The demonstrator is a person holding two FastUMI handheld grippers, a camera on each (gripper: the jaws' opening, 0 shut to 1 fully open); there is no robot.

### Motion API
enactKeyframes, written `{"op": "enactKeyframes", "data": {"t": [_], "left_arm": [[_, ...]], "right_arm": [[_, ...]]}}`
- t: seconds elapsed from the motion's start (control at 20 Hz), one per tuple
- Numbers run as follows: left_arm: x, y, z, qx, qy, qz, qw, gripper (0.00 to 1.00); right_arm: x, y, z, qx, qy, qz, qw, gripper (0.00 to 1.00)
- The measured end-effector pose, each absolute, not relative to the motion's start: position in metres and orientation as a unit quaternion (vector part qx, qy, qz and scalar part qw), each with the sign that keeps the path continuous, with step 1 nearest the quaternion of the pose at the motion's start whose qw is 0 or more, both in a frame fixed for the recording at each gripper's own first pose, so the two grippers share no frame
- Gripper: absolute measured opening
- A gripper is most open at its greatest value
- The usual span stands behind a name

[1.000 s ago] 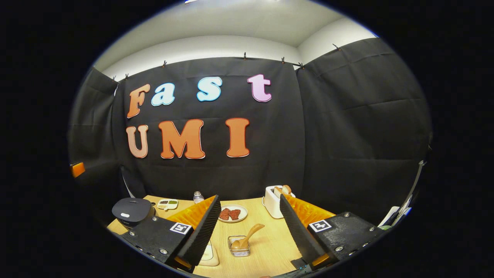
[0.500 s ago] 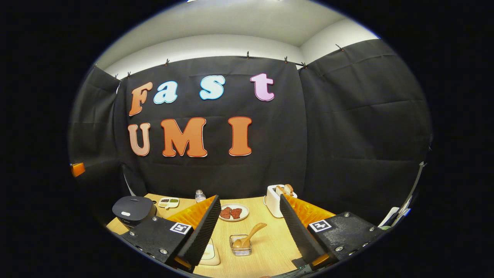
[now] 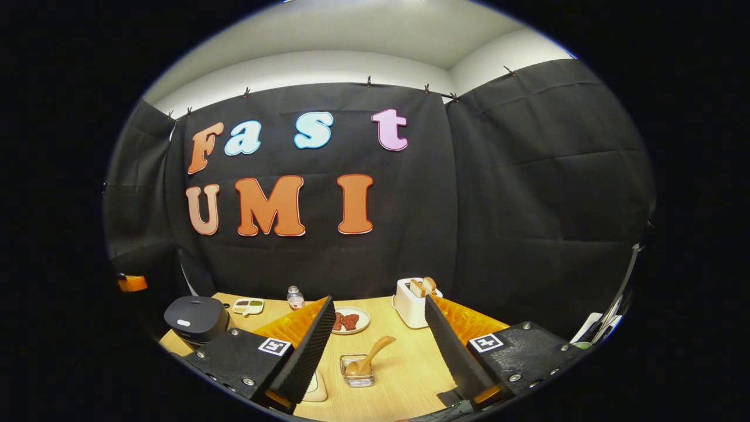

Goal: Close the left gripper, press the button to open the rice cooker; take a wooden spoon from the chopstick holder with the right hand, scoop a spoonful of rice and pour it into the rice cooker, then put the wooden spoon back into the chopstick holder.

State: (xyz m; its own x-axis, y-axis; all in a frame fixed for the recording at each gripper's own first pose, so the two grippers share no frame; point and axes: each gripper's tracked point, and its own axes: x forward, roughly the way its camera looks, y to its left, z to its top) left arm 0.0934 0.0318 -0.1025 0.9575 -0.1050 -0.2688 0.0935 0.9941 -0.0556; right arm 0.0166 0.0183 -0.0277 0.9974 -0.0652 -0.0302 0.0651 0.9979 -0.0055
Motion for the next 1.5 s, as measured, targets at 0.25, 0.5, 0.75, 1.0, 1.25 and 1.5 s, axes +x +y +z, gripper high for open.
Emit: {"op": "enactKeyframes", "data": {"t": [0.25, 0.5, 0.75, 1.0, 1.25, 1.5], "left_arm": [[0.121, 0.042, -0.161, -0.029, 0.217, -0.061, 0.974, 0.04], [0.137, 0.054, -0.208, -0.018, 0.288, -0.064, 0.955, 0.04], [0.147, 0.057, -0.238, -0.013, 0.326, -0.065, 0.943, 0.04], [0.143, 0.06, -0.253, -0.031, 0.365, -0.06, 0.928, 0.04], [0.141, 0.061, -0.251, 0.031, 0.357, -0.058, 0.932, 0.02], [0.145, 0.056, -0.201, 0.009, 0.302, -0.044, 0.952, 0.04]], "right_arm": [[0.019, 0.011, -0.039, 0.001, 0.027, -0.043, 0.999, 0.95], [0.026, 0.009, -0.051, 0.01, 0.041, -0.048, 0.998, 0.95], [0.031, 0.006, -0.061, 0.008, 0.051, -0.051, 0.997, 0.95], [0.034, 0.006, -0.067, 0.011, 0.059, -0.052, 0.997, 0.95], [0.038, 0.01, -0.065, 0.007, 0.06, -0.049, 0.997, 0.95], [0.04, 0.012, -0.058, 0.01, 0.052, -0.046, 0.998, 0.95]]}}
